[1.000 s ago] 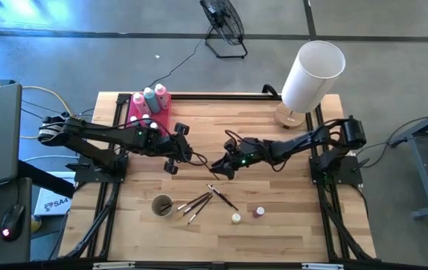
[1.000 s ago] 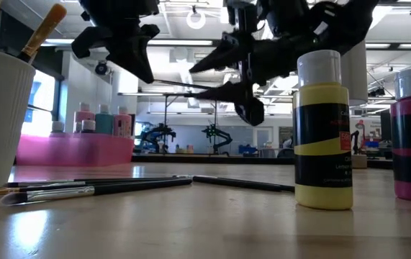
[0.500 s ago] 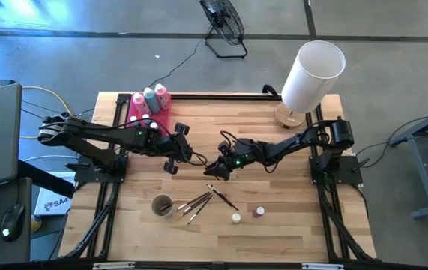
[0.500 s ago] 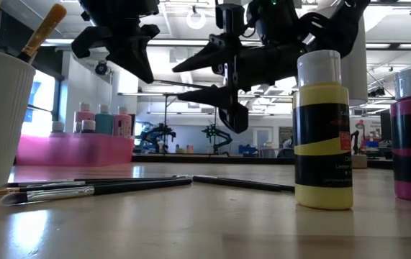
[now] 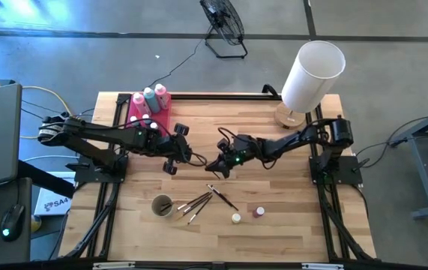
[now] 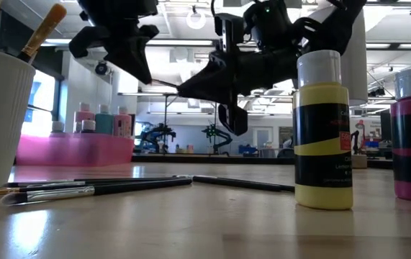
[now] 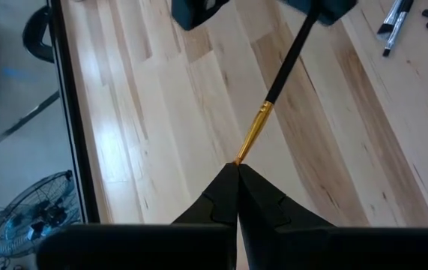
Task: Pick & Place Paint Supplies
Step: Put the gold paintbrush into the light brown cup
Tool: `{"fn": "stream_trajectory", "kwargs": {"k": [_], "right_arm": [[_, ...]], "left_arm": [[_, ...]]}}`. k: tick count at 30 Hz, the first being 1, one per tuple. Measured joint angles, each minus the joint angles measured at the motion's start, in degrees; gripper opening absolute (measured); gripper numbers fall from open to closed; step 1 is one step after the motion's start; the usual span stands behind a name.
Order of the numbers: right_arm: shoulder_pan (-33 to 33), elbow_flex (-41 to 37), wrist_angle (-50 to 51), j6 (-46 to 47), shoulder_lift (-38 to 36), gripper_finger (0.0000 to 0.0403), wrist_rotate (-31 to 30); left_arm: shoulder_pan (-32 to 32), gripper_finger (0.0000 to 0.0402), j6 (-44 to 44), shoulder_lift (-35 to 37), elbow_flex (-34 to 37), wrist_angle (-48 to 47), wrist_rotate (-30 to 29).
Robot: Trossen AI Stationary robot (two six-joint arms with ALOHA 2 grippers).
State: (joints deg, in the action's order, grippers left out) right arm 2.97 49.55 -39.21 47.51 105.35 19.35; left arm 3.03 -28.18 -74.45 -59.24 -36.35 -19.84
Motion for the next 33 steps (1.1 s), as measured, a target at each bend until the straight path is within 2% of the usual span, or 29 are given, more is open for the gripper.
{"fn": "stream_trajectory", "kwargs": {"k": [16, 19, 27, 33], "right_arm": [[0.5, 0.0, -0.1, -0.9, 0.0, 0.0007, 2.2], [0.4, 0.0, -0.2, -1.2, 0.0, 0.0006, 2.7], [0.4, 0.0, -0.1, -1.5, 0.0, 0.0006, 2.3], [0.8, 0.0, -0.6, -2.6, -0.7, 0.0005, 3.2]], "left_arm": [[0.0, 0.0005, 0.2, 0.0, 0.0, 1.4, -1.5], [0.0, 0.0028, 0.2, 0.0, 0.0, 1.5, -2.4], [0.0, 0.0123, 0.1, 0.2, 0.0, 1.4, -9.2], [0.0, 0.0140, 3.2, 0.7, 0.0, 1.0, -18.6]]}}
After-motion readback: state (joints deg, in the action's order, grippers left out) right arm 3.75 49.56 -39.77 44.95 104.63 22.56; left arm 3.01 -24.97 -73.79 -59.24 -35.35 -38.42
